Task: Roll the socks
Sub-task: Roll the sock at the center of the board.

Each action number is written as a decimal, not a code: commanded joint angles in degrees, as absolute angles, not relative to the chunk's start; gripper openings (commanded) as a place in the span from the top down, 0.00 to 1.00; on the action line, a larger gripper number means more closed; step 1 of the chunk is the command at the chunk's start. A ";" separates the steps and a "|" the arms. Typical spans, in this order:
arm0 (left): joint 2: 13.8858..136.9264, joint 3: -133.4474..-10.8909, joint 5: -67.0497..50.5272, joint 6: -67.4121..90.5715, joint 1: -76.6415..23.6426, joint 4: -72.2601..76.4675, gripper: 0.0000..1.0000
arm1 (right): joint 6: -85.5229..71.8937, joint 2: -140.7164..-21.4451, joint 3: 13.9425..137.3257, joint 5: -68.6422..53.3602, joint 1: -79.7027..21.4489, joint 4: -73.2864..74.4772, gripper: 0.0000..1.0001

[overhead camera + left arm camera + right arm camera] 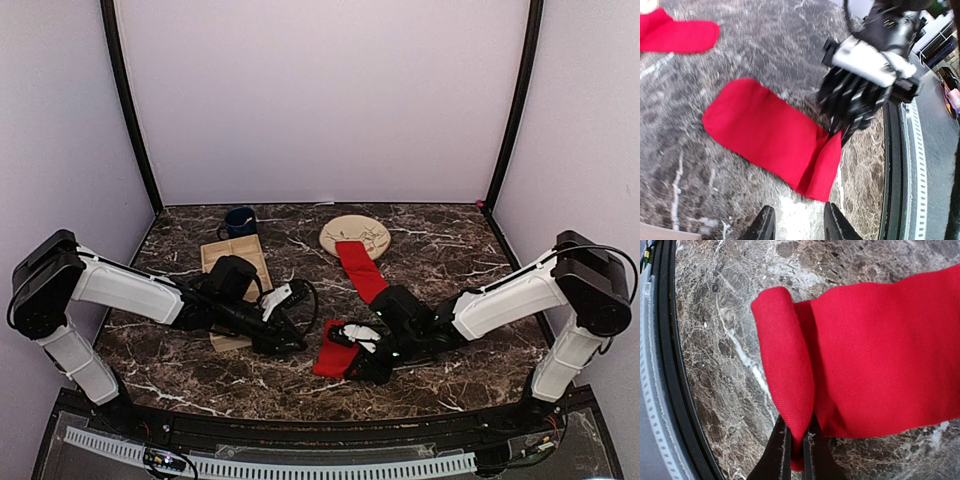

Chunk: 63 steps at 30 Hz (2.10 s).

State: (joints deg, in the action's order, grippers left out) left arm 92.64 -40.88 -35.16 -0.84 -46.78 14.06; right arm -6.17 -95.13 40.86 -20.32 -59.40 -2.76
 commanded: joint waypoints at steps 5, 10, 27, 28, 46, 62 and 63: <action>90.45 -42.18 -29.40 -6.21 -51.53 13.67 0.64 | -10.33 -98.36 43.11 -33.82 -54.96 -2.51 1.00; 92.50 -44.22 -25.76 -9.93 -55.38 10.97 0.63 | -12.05 -99.20 43.33 -37.76 -53.60 -2.89 1.00; 96.70 -48.09 -24.76 -15.03 -59.14 6.78 0.61 | -15.52 -100.49 41.24 -41.11 -52.47 -5.30 1.00; 96.88 -48.22 -24.86 -15.15 -59.27 6.70 0.61 | -15.67 -100.46 41.00 -41.02 -52.47 -5.46 1.00; 100.48 -50.05 -22.78 -17.25 -61.94 5.35 0.63 | -17.14 -99.50 38.83 -41.35 -52.47 -7.76 1.00; 103.00 -51.67 -21.13 -18.39 -62.31 3.86 0.70 | -17.06 -99.54 38.73 -41.98 -52.46 -7.54 1.00; 103.01 -51.60 -21.29 -18.38 -62.27 3.79 0.71 | -17.05 -99.63 38.78 -42.05 -52.47 -7.48 1.00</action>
